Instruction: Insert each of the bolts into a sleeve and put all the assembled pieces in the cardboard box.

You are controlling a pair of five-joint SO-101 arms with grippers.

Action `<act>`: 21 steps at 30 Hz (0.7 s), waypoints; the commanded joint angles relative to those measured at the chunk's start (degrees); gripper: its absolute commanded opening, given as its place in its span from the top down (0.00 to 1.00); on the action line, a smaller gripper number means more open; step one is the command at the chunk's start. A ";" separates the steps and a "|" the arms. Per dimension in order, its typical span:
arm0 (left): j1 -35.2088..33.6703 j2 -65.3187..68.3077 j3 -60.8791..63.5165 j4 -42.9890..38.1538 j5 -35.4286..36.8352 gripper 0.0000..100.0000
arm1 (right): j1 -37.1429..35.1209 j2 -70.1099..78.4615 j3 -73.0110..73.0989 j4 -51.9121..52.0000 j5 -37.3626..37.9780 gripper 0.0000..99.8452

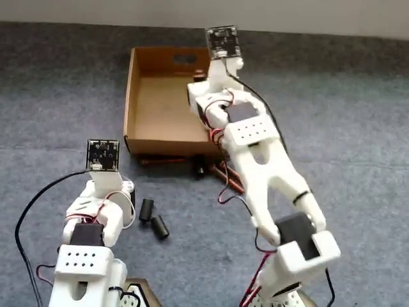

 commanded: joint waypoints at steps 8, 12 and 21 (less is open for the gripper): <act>1.10 -0.75 -0.13 -0.97 -0.26 0.99 | -0.48 14.99 -12.88 -0.22 -4.84 0.99; 1.10 -0.75 0.04 -0.97 -0.26 0.99 | -0.48 20.00 -16.40 0.04 -5.89 0.99; 1.10 -0.75 0.31 -1.05 -0.35 0.99 | -0.84 24.92 -20.79 6.29 -4.66 0.99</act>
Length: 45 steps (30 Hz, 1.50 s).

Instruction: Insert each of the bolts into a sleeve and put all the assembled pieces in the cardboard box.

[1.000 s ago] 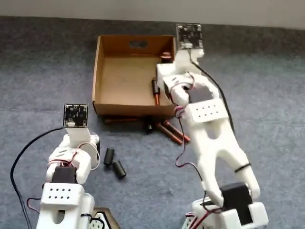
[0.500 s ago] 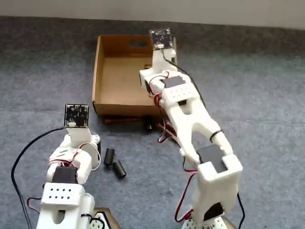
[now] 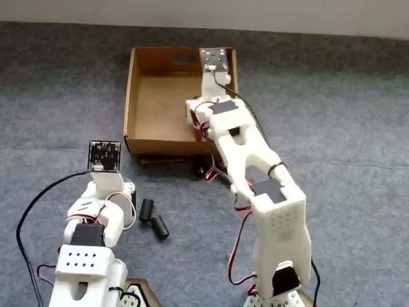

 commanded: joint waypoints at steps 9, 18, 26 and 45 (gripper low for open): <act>0.66 -0.75 -0.31 -1.05 -0.35 0.99 | -1.01 1.89 -5.67 3.12 3.34 0.99; 0.66 -0.75 -0.31 -1.05 -0.35 0.99 | 0.04 2.86 -5.67 2.95 3.43 0.99; 0.66 -0.75 -0.31 -1.05 -0.35 0.99 | 2.24 2.86 -5.23 3.12 5.01 0.99; 0.57 -0.75 -0.31 -1.05 -0.35 0.99 | 1.36 6.37 -6.81 6.02 2.29 0.99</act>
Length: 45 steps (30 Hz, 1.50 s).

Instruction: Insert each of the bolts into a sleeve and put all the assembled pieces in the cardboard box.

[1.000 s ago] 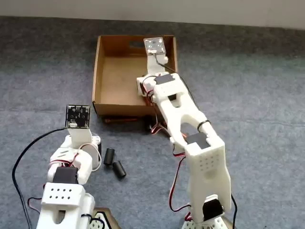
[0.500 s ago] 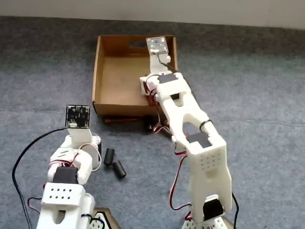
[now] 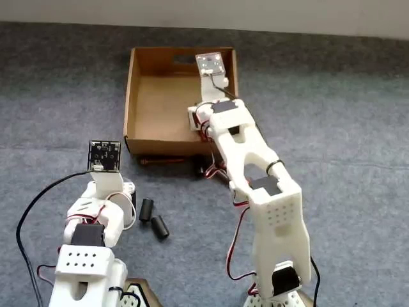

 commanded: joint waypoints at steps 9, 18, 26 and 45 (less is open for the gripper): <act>0.57 -0.75 -0.31 -1.05 -0.35 0.99 | -0.22 3.65 -12.00 10.15 -2.11 0.97; 0.57 -0.75 -0.40 -1.05 -0.35 0.99 | -0.57 3.30 -19.74 16.92 -2.02 0.89; 0.57 -0.75 -0.40 -1.05 -0.35 0.99 | 0.22 3.38 -28.70 24.40 -2.02 0.89; 0.40 -0.75 -0.04 -2.11 -0.26 0.99 | 1.80 3.30 -76.97 58.86 -1.67 0.93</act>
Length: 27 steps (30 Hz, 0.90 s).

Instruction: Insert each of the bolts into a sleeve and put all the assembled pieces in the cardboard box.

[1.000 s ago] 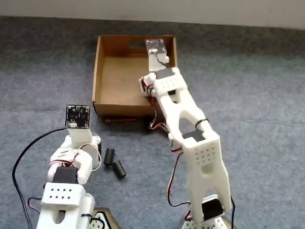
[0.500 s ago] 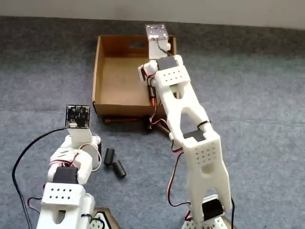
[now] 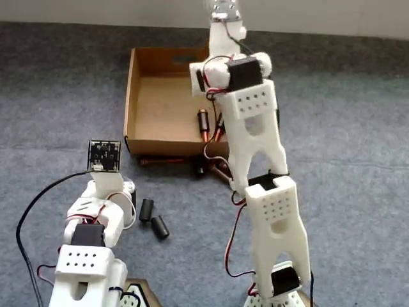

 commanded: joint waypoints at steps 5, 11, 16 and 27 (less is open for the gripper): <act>0.31 -0.75 -0.40 -1.14 -0.26 0.99 | 0.13 -0.92 -0.13 1.54 -0.09 0.92; 0.40 -0.75 -0.31 -1.14 -0.26 0.99 | -2.51 -4.18 2.51 1.63 -0.18 0.88; 0.31 -0.75 -0.31 -1.14 -0.26 0.99 | -5.85 -18.24 16.22 1.54 -0.18 0.88; -1.80 -0.75 -1.10 -0.97 -0.18 0.99 | -12.18 -58.24 71.69 -4.53 5.80 0.88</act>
